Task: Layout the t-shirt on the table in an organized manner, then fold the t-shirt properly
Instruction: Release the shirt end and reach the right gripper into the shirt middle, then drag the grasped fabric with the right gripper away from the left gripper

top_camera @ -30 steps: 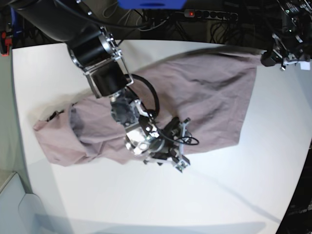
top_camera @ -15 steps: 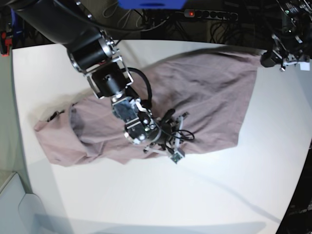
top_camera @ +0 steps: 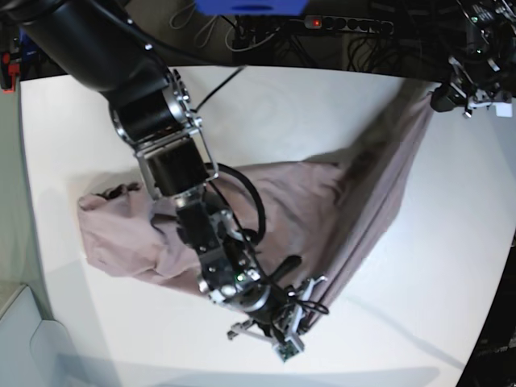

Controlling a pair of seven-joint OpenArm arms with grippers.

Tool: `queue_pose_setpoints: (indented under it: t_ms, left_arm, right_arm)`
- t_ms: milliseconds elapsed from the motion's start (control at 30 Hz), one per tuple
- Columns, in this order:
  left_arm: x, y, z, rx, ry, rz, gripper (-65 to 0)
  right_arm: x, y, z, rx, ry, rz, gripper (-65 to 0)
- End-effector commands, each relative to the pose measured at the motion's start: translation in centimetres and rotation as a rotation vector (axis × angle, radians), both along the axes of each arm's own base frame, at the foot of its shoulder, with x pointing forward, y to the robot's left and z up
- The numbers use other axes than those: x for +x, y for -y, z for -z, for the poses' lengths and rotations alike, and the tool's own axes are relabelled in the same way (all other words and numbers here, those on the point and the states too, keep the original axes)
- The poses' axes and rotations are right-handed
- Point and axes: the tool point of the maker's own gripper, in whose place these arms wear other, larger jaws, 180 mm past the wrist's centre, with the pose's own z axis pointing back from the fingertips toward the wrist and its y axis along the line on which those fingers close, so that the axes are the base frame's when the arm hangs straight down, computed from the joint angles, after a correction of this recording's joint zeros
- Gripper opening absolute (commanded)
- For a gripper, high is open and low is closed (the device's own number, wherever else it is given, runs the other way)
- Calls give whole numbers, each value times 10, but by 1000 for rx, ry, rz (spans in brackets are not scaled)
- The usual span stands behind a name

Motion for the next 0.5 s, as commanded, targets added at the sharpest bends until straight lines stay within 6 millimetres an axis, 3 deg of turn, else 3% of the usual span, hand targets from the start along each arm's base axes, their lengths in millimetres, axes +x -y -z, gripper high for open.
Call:
queue_pose_setpoints:
  t_ms: [0,200,400,467]
  left_arm:
    - [0,-7,-7,15,11,-4,-647]
    - [-1,-7,-6,15,6,-2,-647]
    - [1,-6,-7,16,8,1,-647]
    - [2,-5,-7,15,10,2,-647]
  right_arm:
    - [14,1,-30,27,78,18,-650]
    - [11,-3,-21,25,69,5,-650]
    - [-30,-47,16,-85,48,-148,-650]
    - [-43,-60,24,-121,52,-199,-602]
